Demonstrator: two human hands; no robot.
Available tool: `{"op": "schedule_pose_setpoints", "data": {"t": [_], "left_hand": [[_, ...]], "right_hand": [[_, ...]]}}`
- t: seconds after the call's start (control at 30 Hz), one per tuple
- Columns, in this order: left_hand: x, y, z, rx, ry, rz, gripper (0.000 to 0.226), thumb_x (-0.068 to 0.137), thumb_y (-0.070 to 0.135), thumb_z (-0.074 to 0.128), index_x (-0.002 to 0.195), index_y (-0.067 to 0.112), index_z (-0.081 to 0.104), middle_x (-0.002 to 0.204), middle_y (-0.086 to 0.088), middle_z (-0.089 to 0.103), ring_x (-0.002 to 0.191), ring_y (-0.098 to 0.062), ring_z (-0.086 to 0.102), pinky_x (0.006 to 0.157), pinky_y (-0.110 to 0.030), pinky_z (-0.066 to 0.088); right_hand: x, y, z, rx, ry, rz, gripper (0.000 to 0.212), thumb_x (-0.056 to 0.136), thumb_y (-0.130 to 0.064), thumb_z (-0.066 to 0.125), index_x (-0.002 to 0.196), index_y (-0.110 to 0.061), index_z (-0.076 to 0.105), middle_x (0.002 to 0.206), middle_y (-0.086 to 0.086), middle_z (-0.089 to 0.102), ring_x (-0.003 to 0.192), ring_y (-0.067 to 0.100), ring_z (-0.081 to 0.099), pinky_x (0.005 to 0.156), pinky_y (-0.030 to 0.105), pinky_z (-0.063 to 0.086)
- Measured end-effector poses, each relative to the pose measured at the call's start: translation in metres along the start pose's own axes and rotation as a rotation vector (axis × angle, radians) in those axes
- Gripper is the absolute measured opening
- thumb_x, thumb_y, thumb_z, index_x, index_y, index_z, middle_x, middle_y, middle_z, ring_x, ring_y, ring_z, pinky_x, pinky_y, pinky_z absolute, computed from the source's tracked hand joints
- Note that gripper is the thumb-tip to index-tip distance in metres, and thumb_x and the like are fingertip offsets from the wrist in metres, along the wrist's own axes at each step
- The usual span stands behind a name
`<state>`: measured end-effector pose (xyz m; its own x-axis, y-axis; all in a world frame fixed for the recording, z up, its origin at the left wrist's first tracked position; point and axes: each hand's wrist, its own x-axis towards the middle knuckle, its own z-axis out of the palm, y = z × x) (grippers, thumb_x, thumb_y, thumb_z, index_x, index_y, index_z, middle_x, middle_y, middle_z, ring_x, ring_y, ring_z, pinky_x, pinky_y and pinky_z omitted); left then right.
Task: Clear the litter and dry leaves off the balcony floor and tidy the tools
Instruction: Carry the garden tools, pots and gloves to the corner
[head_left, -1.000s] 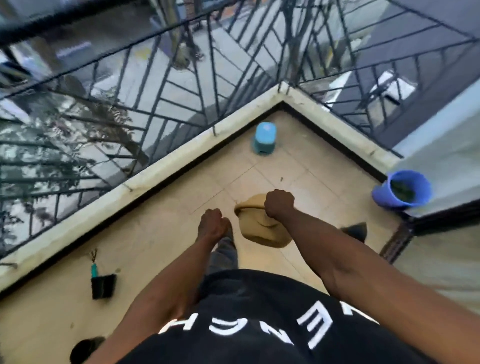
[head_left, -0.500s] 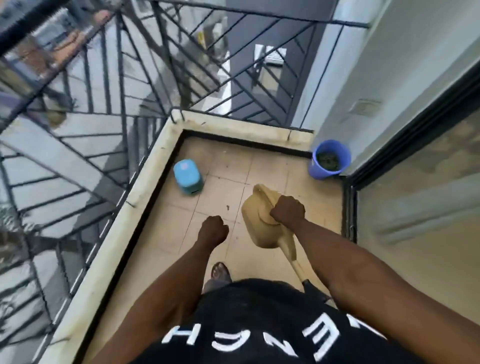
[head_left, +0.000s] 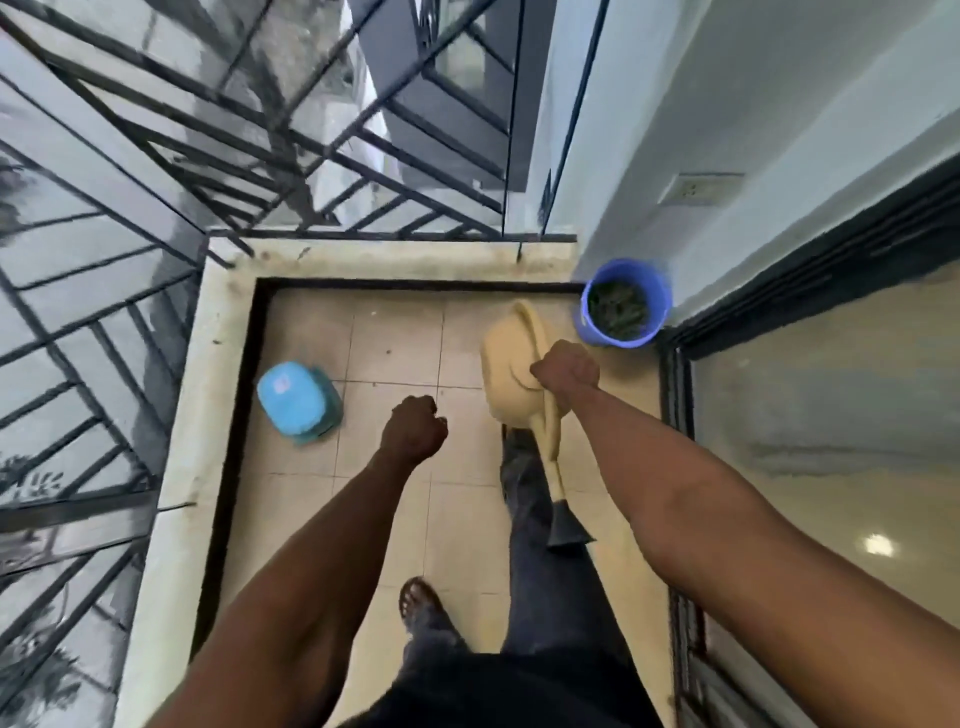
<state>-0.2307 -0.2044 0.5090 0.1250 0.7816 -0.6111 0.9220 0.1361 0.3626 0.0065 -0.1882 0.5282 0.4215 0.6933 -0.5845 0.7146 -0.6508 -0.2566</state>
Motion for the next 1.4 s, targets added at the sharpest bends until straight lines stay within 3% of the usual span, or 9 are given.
{"op": "schedule_pose_setpoints", "data": {"t": [0.1,0.3,0.57,0.73,1.07,1.4], "left_hand": [[0.066,0.037,0.002,0.042,-0.083,-0.045,0.039,0.094,0.026,0.055,0.129,0.007,0.055,0.131,-0.016,0.053,0.122,-0.033,0.049,0.099,-0.038,0.042],[0.222,0.099,0.032,0.037,-0.146,0.003,0.044,0.095,0.026,0.053,0.134,0.006,0.050,0.136,-0.018,0.050,0.126,-0.035,0.046,0.103,-0.041,0.041],[0.359,0.111,0.094,0.050,-0.183,0.045,0.038,0.094,0.026,0.053,0.126,0.005,0.055,0.129,-0.018,0.053,0.121,-0.033,0.049,0.098,-0.040,0.043],[0.380,0.100,0.114,0.037,-0.212,0.020,0.038,0.095,0.027,0.053,0.127,0.005,0.056,0.131,-0.018,0.053,0.121,-0.033,0.049,0.099,-0.040,0.043],[0.372,0.083,0.132,0.052,-0.248,-0.022,0.037,0.096,0.027,0.054,0.125,0.005,0.057,0.131,-0.018,0.052,0.120,-0.034,0.049,0.098,-0.042,0.045],[0.338,0.078,0.122,-0.009,-0.206,-0.064,0.038,0.096,0.028,0.053,0.125,0.004,0.057,0.130,-0.019,0.053,0.119,-0.034,0.050,0.097,-0.041,0.045]], "right_hand": [[0.090,-0.003,-0.007,0.007,-0.098,0.056,0.032,0.083,-0.025,0.062,0.108,-0.007,0.067,0.115,0.013,0.066,0.104,0.032,0.064,0.076,0.031,0.048],[0.255,0.010,0.034,-0.022,-0.221,0.178,0.033,0.085,-0.029,0.064,0.109,-0.007,0.066,0.115,0.013,0.066,0.105,0.032,0.064,0.080,0.034,0.052],[0.386,0.031,0.115,0.103,-0.198,0.237,0.029,0.087,-0.022,0.062,0.106,-0.001,0.065,0.114,0.017,0.065,0.103,0.034,0.063,0.069,0.028,0.041],[0.413,0.033,0.143,0.097,-0.199,0.270,0.027,0.090,-0.018,0.058,0.111,-0.003,0.065,0.118,0.016,0.065,0.107,0.033,0.063,0.071,0.028,0.040],[0.408,0.030,0.169,0.108,-0.086,0.226,0.023,0.093,-0.012,0.050,0.094,0.004,0.068,0.099,0.019,0.067,0.090,0.032,0.064,0.063,0.030,0.041],[0.376,0.025,0.141,0.057,-0.155,0.173,0.023,0.096,-0.013,0.050,0.113,-0.003,0.062,0.120,0.016,0.062,0.109,0.032,0.061,0.076,0.031,0.048]]}}
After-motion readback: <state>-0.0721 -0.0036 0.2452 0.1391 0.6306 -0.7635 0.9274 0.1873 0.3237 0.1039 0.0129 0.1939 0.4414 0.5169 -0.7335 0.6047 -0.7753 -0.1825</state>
